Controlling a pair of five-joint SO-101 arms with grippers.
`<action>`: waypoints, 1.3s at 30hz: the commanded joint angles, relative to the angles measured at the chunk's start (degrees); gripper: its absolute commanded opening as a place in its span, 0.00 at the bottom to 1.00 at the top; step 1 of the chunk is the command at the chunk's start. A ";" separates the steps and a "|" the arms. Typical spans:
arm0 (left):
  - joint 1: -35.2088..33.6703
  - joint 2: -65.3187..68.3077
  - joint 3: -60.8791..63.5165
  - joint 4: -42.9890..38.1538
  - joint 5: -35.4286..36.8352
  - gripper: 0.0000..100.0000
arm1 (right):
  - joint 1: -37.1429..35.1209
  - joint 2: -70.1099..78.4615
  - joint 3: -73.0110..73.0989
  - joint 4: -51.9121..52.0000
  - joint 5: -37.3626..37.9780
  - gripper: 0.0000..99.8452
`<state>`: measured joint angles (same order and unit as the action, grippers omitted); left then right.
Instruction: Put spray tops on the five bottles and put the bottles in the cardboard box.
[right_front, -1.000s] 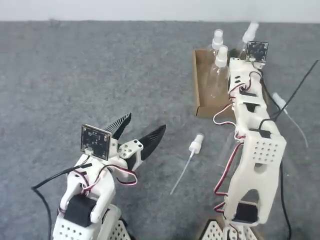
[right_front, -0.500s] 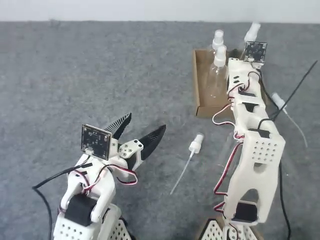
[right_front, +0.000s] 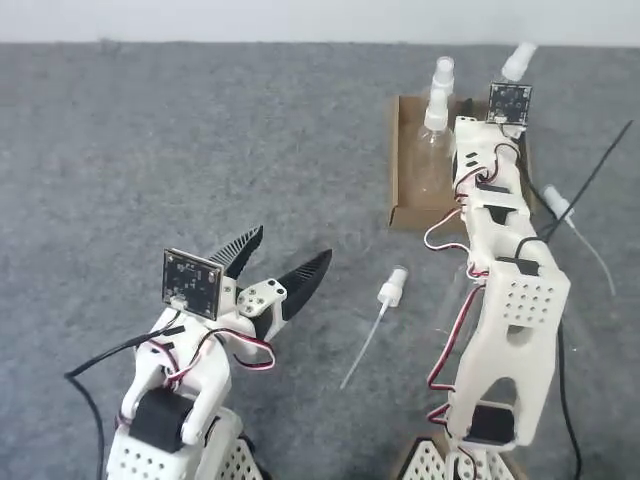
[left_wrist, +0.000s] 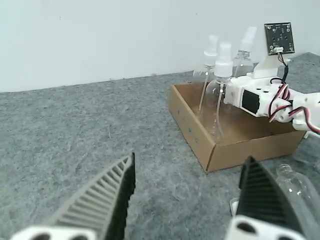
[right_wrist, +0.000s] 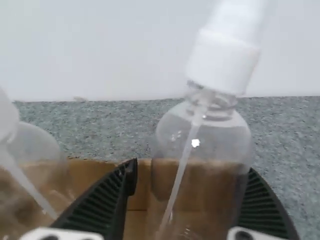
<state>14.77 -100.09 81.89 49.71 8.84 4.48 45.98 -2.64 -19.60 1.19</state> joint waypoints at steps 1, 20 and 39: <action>-0.35 -0.79 -0.48 0.00 -0.53 0.31 | 1.19 -5.93 -2.99 -0.31 0.53 0.26; -0.35 -0.79 -0.48 0.00 -0.53 0.31 | 3.74 -10.33 -2.99 2.51 0.53 0.26; -0.35 -0.79 -0.48 0.00 -0.53 0.31 | 3.74 -17.10 -15.47 36.79 0.00 0.26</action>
<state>14.77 -100.09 81.89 49.71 8.84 9.41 35.16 -10.99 7.30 1.19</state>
